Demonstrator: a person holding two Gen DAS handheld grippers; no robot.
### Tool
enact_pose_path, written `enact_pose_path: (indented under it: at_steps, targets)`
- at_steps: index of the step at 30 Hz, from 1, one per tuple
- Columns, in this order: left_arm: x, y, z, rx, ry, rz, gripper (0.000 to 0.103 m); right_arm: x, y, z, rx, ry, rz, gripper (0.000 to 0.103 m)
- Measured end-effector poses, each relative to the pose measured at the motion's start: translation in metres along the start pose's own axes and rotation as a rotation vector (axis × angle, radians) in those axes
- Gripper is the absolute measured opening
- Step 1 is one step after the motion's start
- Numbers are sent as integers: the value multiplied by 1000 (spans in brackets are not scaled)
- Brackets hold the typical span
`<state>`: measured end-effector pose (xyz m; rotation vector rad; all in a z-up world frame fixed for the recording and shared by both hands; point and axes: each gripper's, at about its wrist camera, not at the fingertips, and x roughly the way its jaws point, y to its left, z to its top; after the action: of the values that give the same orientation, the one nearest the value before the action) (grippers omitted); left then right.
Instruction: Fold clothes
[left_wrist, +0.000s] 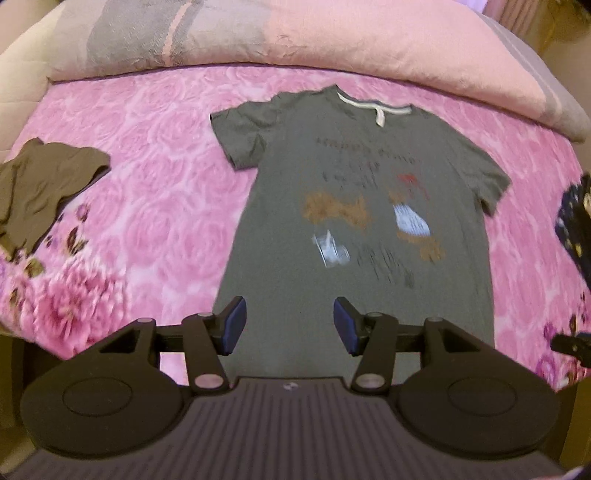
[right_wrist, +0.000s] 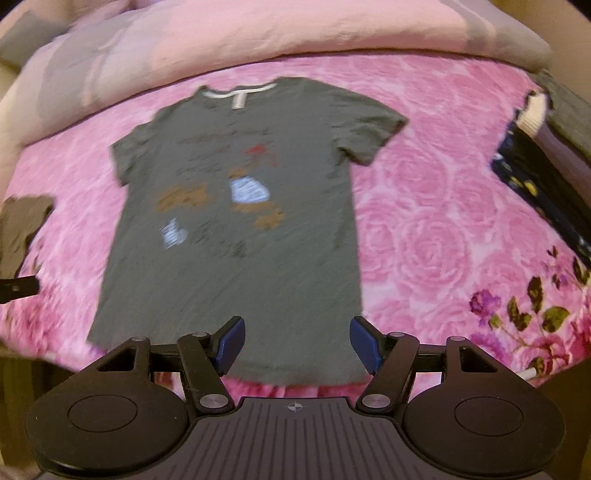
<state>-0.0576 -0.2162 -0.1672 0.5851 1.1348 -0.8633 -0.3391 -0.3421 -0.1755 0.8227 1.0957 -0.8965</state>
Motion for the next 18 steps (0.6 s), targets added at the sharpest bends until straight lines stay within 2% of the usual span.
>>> enact_pose_path:
  at_steps: [6,9,13,16,18]
  targets:
    - [81,58,65,-90,29,-76,48,47,-1,53,130,-5,-81,66]
    - [125,81,95,-114,29,-73,48,78,-4,79,195,-14,-125,66]
    - [189,111,128,-174,-13,-79,46,123,-3,107,214,-30,-151,66]
    - [232,135,149,-250,-42,-116,37,154,-1,123,212,-46,-164,66]
    - [256,149,160,-306,-73,-143,37,170,0,132,215,-72,-160,66]
